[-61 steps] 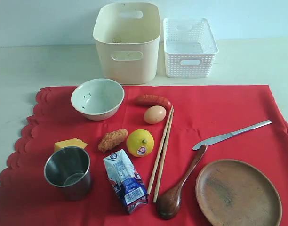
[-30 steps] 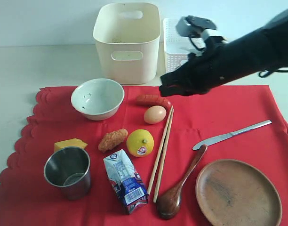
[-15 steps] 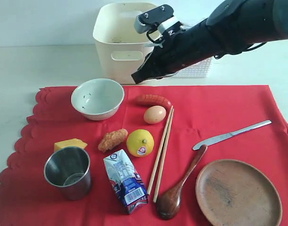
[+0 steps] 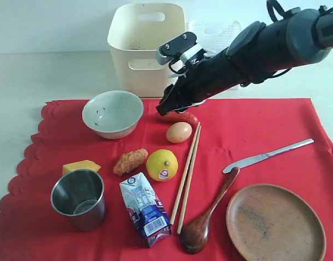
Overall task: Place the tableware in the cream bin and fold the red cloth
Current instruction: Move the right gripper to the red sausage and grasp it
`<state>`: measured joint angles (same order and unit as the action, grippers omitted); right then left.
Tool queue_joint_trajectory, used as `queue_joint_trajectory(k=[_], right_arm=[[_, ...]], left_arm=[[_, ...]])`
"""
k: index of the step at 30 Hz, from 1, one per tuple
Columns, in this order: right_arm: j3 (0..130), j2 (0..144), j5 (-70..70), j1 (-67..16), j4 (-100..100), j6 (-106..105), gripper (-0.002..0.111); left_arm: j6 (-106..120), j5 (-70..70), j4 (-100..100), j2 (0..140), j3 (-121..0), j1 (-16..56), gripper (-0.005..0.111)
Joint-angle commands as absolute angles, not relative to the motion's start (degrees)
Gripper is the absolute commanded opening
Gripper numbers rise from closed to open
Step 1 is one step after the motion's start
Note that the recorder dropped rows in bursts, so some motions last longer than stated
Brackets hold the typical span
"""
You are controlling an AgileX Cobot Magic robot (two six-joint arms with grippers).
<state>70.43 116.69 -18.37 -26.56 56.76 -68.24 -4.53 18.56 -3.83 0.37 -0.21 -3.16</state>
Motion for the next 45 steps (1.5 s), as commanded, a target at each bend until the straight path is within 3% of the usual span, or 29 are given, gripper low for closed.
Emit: queue_joint_trajectory(k=[1, 5, 16, 19, 26, 29, 45], right_arm=[[72.9, 119.0, -19.8, -26.6, 56.3, -69.6, 0.055], [75.1, 120.8, -22.6, -26.6, 52.6, -70.5, 0.061], [75.2, 124.8, -19.1, -26.6, 43.0, -65.1, 0.06], [75.2, 125.3, -19.1, -26.6, 43.3, -65.1, 0.053], [75.2, 125.3, -18.9, -26.6, 43.3, -64.8, 0.012], [75.2, 124.8, -19.2, -26.6, 43.3, -64.8, 0.0], [75.2, 108.7, -27.9, -26.6, 43.3, -64.2, 0.0]], left_arm=[[-4.8, 18.4, -3.7, 0.0, 0.0, -2.8, 0.001], [-4.8, 18.4, -3.7, 0.0, 0.0, -2.8, 0.001], [-4.8, 18.4, -3.7, 0.0, 0.0, -2.8, 0.001], [-4.8, 18.4, -3.7, 0.0, 0.0, -2.8, 0.001], [-4.8, 18.4, -3.7, 0.0, 0.0, -2.8, 0.001], [-4.8, 18.4, -3.7, 0.0, 0.0, -2.8, 0.001], [-4.8, 18.4, -3.7, 0.0, 0.0, -2.8, 0.001]])
